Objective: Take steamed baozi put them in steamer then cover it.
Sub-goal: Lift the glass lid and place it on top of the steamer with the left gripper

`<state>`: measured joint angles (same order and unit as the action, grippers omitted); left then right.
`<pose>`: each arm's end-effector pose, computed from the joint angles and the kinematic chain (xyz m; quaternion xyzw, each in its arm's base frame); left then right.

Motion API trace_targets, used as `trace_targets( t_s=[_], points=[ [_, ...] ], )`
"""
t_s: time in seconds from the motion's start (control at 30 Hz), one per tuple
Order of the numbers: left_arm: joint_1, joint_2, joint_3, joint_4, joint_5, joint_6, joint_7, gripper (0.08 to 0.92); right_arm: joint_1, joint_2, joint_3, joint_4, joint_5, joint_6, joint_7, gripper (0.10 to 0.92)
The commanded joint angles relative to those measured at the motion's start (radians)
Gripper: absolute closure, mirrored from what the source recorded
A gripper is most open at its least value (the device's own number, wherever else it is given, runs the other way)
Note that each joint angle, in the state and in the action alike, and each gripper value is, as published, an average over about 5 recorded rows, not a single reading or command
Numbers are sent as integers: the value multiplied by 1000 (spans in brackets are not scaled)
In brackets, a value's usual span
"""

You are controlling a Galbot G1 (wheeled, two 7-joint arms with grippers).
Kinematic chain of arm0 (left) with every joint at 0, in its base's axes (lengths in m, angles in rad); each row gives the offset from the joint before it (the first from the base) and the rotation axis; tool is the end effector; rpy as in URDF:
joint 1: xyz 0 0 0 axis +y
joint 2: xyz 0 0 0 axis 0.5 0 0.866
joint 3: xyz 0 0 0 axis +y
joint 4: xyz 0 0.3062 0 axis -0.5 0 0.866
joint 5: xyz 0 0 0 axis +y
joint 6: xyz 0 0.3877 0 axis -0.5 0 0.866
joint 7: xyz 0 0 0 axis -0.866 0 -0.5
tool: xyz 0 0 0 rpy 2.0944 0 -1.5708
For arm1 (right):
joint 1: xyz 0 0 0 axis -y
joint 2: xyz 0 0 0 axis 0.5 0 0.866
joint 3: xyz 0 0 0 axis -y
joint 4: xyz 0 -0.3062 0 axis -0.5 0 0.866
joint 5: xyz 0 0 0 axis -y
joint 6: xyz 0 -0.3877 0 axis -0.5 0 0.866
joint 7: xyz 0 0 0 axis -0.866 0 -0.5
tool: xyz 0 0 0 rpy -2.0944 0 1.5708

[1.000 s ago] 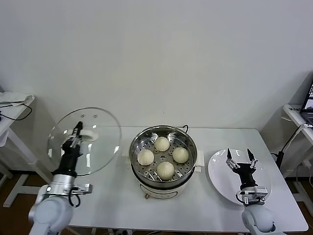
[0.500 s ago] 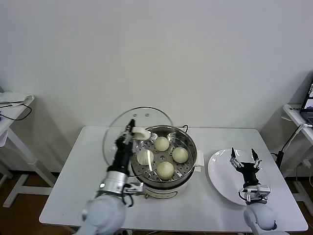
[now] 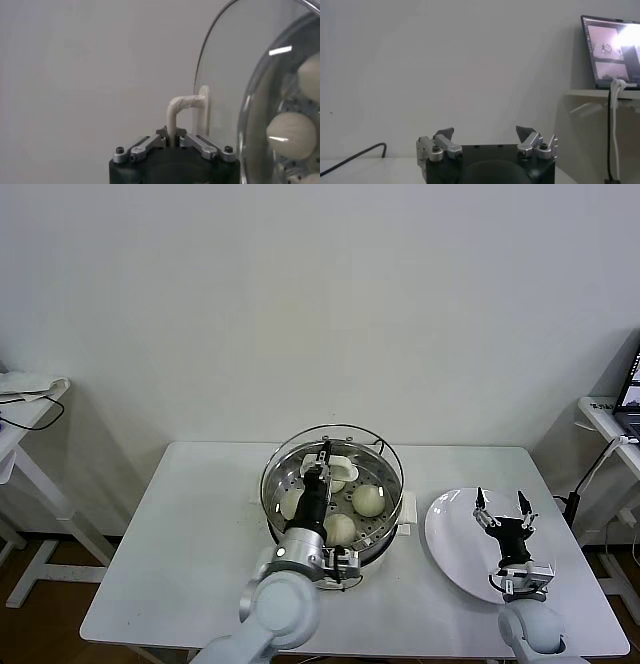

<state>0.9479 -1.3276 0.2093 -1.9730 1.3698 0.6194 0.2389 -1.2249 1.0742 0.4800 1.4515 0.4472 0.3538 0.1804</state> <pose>0.2844 -0.1945 -0.1801 0.0595 0.7487 0.6554 0.0799 0.3223 -0.1531 -0.3808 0.0907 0.9952 -0.0247 0.0273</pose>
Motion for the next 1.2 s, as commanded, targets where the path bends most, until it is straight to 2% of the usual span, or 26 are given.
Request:
trace_targets(
  t_s=[0.03, 1.2],
  points=[
    [-58, -49, 68, 97, 115, 58, 92, 801, 5, 4, 0, -11, 2, 1, -3, 203],
    [-31, -73, 17, 169, 181, 26, 110, 801, 11, 11, -2, -20, 2, 2, -10, 203]
  ],
)
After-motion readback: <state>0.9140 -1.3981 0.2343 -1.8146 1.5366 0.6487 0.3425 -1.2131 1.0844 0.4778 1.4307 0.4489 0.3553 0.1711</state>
